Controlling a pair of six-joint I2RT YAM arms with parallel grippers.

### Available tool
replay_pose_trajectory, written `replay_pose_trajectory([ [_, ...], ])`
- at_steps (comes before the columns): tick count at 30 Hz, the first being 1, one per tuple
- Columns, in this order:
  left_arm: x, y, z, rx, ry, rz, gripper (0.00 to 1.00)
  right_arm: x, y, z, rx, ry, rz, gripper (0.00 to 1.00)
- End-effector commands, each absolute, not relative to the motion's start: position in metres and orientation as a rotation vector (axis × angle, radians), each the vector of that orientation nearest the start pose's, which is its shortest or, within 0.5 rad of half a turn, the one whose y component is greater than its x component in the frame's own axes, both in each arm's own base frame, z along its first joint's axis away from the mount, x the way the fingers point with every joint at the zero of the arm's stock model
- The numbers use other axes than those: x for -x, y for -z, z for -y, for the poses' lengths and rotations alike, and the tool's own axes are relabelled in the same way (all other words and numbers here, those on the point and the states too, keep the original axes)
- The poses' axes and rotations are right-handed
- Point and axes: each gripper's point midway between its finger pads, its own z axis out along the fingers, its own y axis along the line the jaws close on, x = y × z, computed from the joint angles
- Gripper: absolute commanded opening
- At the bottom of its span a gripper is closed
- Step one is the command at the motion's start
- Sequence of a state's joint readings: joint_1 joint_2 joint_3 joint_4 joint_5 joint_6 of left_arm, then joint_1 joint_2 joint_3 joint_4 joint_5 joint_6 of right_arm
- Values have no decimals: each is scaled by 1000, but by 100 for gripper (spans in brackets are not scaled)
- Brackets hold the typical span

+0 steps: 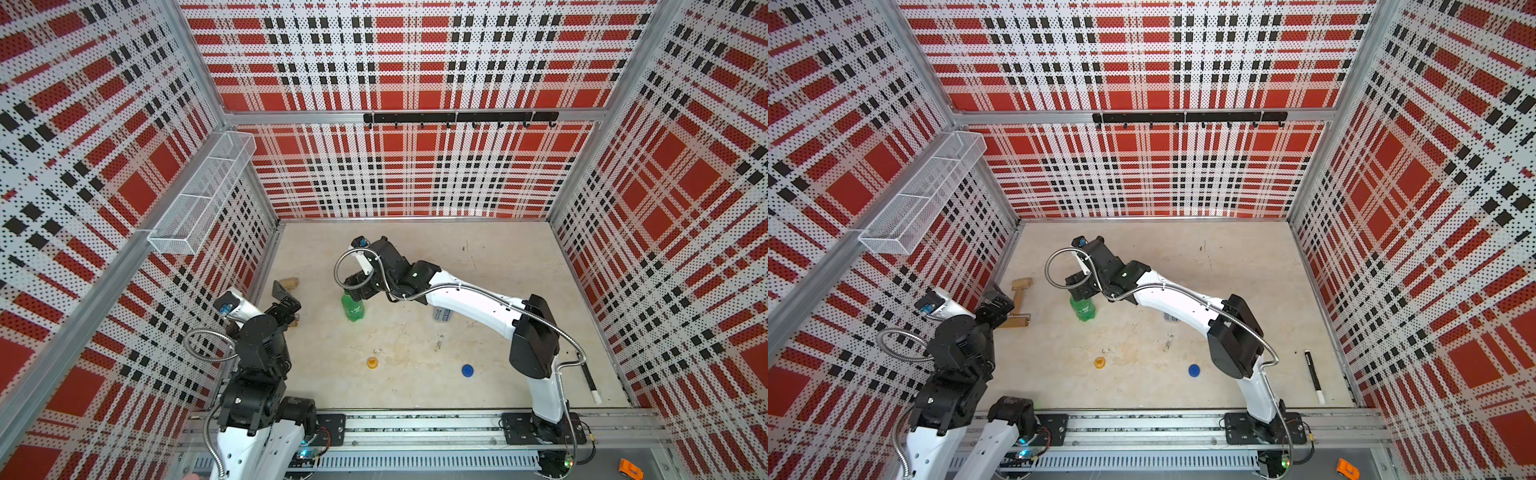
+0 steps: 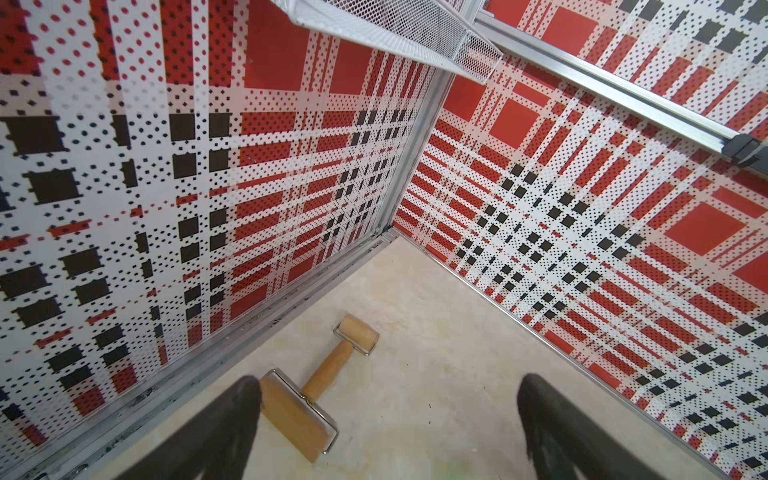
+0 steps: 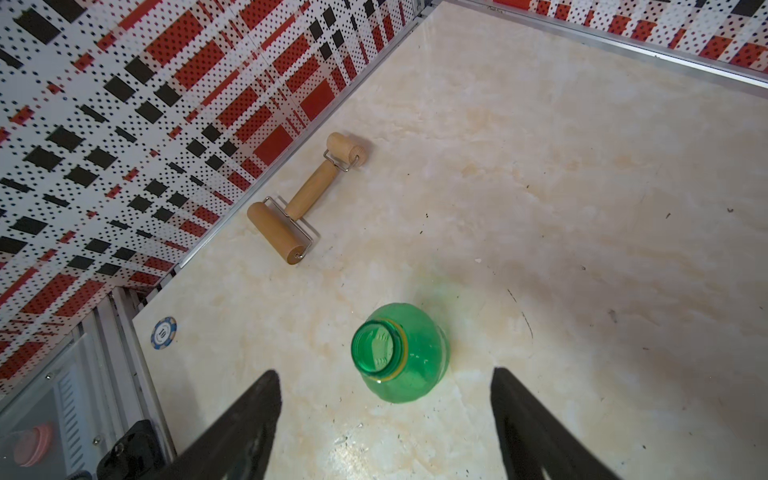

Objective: Screw on the bottle caps
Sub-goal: Pick up the plastic bottle from the middle-left of the table.

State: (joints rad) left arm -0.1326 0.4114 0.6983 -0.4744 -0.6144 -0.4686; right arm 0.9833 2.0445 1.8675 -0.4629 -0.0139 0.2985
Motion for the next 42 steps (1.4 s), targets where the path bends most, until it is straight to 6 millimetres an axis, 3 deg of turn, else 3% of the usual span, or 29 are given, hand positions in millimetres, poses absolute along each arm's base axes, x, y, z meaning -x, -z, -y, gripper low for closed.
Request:
replay_pose_trajectory([
  [1,-214,-311,-72,705,-106,-1561,99,-326,-221,-506,822,-691,-2134,79],
  [18,-218,-309,-67,681,-83,-1570,99,-326,-186,-520,896,-541,-2158,67],
  [38,-222,-307,-63,664,-74,-1586,99,-333,-172,-525,900,-503,-2176,48],
  [42,-222,-306,-63,663,-74,-1588,99,-332,-168,-525,905,-500,-2183,48],
])
